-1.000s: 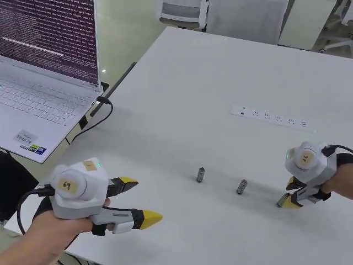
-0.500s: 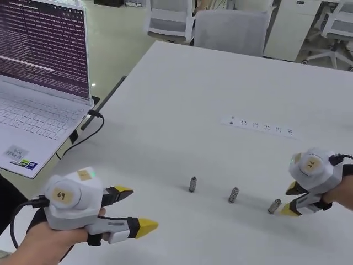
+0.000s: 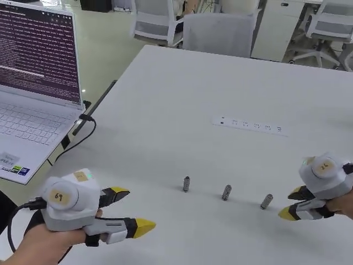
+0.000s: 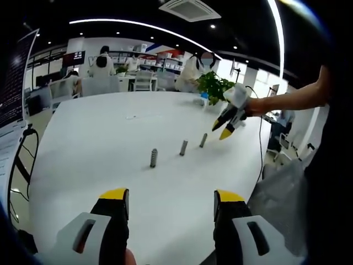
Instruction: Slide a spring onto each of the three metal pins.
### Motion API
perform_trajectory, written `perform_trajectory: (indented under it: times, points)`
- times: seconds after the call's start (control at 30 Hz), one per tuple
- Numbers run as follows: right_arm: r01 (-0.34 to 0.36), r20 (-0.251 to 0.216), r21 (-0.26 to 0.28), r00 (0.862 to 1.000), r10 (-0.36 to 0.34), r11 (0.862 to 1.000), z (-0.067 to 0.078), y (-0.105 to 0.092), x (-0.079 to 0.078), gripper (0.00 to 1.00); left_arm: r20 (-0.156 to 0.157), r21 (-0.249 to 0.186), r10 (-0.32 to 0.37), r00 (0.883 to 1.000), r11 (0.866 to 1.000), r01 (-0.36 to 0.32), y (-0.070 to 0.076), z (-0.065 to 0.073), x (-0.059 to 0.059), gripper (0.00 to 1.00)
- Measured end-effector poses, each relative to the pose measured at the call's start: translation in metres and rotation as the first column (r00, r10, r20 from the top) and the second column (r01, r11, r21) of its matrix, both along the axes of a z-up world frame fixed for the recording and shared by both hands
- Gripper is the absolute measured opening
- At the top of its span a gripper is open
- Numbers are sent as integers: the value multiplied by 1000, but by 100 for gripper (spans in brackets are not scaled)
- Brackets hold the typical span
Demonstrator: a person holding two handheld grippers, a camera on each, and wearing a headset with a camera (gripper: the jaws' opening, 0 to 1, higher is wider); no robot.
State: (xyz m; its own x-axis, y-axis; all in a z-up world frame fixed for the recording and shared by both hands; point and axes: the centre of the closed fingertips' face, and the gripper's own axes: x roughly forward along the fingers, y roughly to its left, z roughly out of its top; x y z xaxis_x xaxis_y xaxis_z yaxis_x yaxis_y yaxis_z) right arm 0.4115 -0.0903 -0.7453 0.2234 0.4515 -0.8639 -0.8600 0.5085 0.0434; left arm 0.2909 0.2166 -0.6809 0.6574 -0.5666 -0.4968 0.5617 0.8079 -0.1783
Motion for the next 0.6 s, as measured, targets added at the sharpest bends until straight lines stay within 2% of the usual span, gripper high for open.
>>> perform_trajectory:
  times: [0.03, 0.07, 0.13, 0.3, 0.6]
  points:
    - [40, -7, 53, 999, -40, 998, 4, 2, -1, 36, 2, 2, -2, 1000, 1000, 2, -1, 0, 0, 58]
    - [63, -9, 81, 998, -63, 995, 6, 2, -2, 37, 3, 0, -3, 1000, 1000, 3, -2, 1, 1, 58]
    - [101, -16, 111, 995, -100, 989, 7, -2, -4, 39, 5, 0, -4, 1000, 1000, 4, -3, 2, 1, 58]
    - [141, -12, 144, 990, -140, 980, 11, -13, -18, 43, 6, 0, -9, 1000, 1000, 9, -5, 2, 1, 58]
    - [213, 5, 235, 975, -221, 948, 15, -23, -46, 49, 5, -2, -13, 1000, 1000, 13, -10, 4, 0, 58]
